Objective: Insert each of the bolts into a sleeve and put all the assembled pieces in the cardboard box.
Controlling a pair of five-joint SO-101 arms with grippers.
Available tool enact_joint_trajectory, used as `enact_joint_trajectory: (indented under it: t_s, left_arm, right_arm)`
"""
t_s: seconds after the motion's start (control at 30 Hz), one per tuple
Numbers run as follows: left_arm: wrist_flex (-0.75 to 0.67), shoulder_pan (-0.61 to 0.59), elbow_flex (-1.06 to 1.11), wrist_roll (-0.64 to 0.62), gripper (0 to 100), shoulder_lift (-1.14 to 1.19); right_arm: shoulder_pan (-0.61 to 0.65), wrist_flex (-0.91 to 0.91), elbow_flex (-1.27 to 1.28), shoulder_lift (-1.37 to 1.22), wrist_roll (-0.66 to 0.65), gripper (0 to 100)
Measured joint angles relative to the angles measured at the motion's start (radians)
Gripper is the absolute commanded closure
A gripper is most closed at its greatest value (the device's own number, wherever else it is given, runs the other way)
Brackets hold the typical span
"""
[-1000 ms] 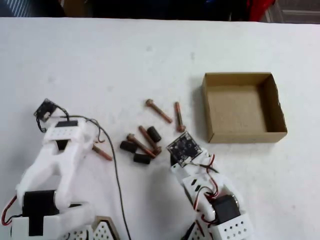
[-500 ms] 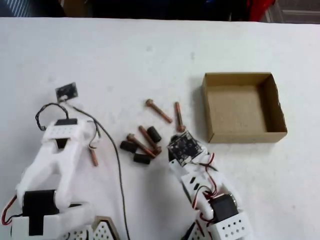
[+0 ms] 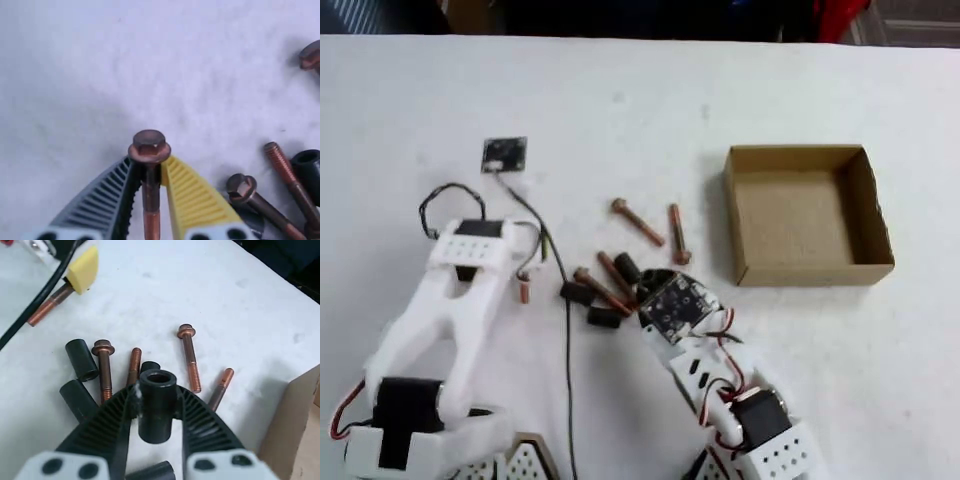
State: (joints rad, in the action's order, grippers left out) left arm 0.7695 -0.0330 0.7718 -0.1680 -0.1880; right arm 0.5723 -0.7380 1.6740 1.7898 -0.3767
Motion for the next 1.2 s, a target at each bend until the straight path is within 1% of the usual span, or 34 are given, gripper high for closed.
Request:
enact_joint_trajectory:
  t_s: [0.13,0.3,0.37,0.5,0.67,0.77,0.97,1.2]
  left_arm:
    - [0.000,0.006,-0.003,0.000,98,-0.117]
    - [0.000,0.006,0.006,0.000,98,-0.338]
    - [0.000,0.018,0.028,0.000,98,-0.431]
    - [0.000,0.043,0.037,0.000,98,-0.591]
    - [0.000,0.043,0.037,0.000,98,-0.747]
    - [0.000,0.046,0.037,0.000,98,-0.829]
    - [0.000,0.161,0.037,0.000,98,-0.959]
    - [-0.006,0.267,0.037,0.000,98,-0.985]
  right_arm:
    - [0.026,0.000,0.000,0.000,0.023,98.1]
    - [0.032,0.048,0.000,0.000,0.207,98.1]
    - [0.031,0.064,0.000,0.000,0.235,98.1]
    - [0.032,0.103,0.000,0.000,0.253,98.1]
    - [0.031,0.189,0.005,0.000,0.256,98.1]
    - [0.057,0.247,0.008,0.000,0.256,98.1]
    - [0.149,0.336,0.008,0.000,0.256,98.2]
    - [0.155,0.353,0.008,0.000,0.256,98.2]
